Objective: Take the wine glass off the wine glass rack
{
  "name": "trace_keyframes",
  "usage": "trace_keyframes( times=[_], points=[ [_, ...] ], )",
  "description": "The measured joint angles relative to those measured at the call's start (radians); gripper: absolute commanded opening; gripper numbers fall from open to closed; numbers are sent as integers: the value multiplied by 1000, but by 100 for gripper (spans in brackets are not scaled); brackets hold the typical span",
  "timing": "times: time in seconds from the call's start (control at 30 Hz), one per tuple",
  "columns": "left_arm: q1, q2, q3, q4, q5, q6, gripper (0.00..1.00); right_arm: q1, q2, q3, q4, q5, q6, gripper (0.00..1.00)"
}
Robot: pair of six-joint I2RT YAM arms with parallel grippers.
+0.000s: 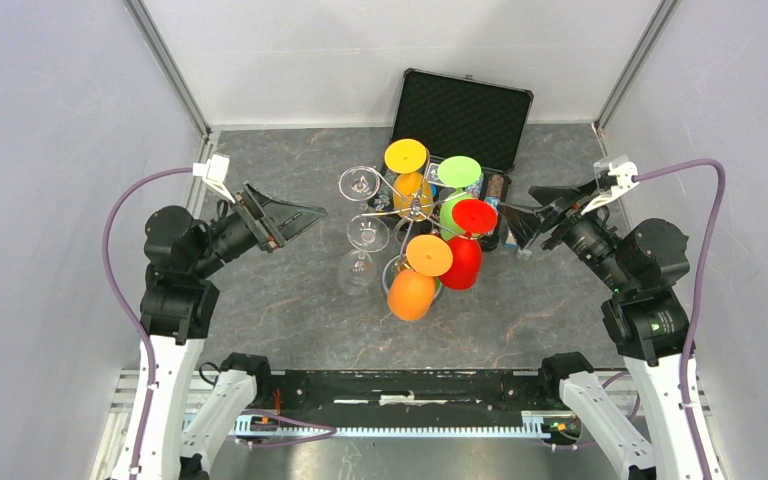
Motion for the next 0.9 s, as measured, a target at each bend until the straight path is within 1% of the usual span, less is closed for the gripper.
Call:
trace_keyframes(
  times=[0.13,0.27,0.37,0.43,0.47,0.5,0.6,0.73,0.83,0.9],
  points=[
    [-52,-19,-39,-7,-28,-25,85,0,0,-3,4,5,-4,80],
    [-153,-13,-57,-21,-92,-43,82,0,-2,-3,7,29,-18,80],
    [-214,-6,-58,-43,-144,-45,71,0,-2,-3,6,49,-25,80],
    [-230,-5,-58,-61,-177,-46,63,0,-2,-3,6,63,-28,80],
    [-234,-1,-58,-69,-196,-48,62,0,-2,-3,6,70,-29,80],
    [-237,0,-58,-73,-201,-51,62,0,-2,-3,6,74,-29,80],
    [-255,7,-57,-81,-233,-54,72,0,-2,-3,6,87,-31,80],
    [-280,11,-58,-95,-267,-57,79,0,-1,-3,7,98,-32,80],
    [-301,15,-58,-97,-290,-61,80,0,3,-5,14,105,-31,81],
    [-325,19,-58,-96,-308,-66,75,0,7,-14,25,108,-31,81]
  ],
)
